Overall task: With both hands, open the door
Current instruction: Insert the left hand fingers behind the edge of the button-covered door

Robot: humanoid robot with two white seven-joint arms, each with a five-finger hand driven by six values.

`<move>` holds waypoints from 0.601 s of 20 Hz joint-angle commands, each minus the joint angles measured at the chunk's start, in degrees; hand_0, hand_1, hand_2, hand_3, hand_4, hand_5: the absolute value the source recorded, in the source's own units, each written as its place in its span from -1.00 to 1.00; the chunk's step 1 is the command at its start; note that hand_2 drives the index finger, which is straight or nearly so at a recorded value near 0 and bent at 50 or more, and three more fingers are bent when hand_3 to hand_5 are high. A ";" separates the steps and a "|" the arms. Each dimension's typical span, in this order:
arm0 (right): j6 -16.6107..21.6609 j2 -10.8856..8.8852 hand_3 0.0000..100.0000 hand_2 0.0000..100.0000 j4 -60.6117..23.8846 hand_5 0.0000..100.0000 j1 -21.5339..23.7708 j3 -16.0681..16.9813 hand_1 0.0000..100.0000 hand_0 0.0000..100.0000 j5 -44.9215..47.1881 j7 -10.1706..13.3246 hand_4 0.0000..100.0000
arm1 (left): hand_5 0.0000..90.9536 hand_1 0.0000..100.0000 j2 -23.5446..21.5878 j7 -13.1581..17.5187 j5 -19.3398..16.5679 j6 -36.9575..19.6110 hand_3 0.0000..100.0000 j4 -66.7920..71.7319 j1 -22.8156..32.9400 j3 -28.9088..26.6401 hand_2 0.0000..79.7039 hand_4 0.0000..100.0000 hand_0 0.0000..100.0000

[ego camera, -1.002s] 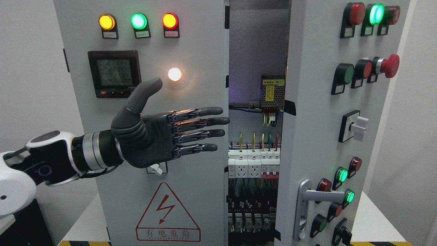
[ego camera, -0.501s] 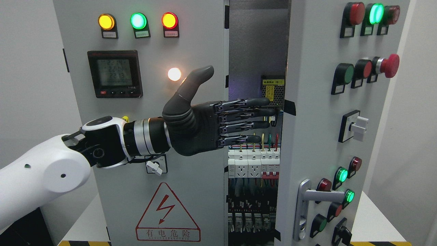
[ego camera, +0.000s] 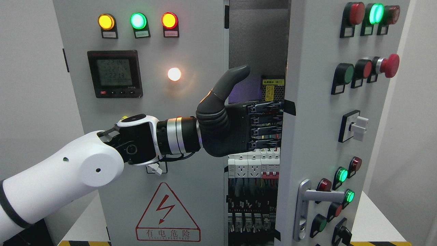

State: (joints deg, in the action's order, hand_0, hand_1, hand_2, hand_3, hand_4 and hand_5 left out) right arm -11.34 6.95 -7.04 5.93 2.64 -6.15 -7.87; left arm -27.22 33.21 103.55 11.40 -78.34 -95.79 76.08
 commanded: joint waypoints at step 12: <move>0.00 -0.01 -1.00 -1.00 0.01 -1.00 0.05 0.00 -1.00 -0.24 0.00 0.05 -1.00 | -1.00 -1.00 8.59 -1.66 -0.46 0.29 -1.00 1.61 -0.18 0.39 -1.00 -1.00 -1.00</move>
State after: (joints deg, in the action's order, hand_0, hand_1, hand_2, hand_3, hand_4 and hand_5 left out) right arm -11.34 6.95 -7.04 5.93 2.64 -6.15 -7.87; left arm -22.50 32.03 103.40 11.75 -77.22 -95.91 76.29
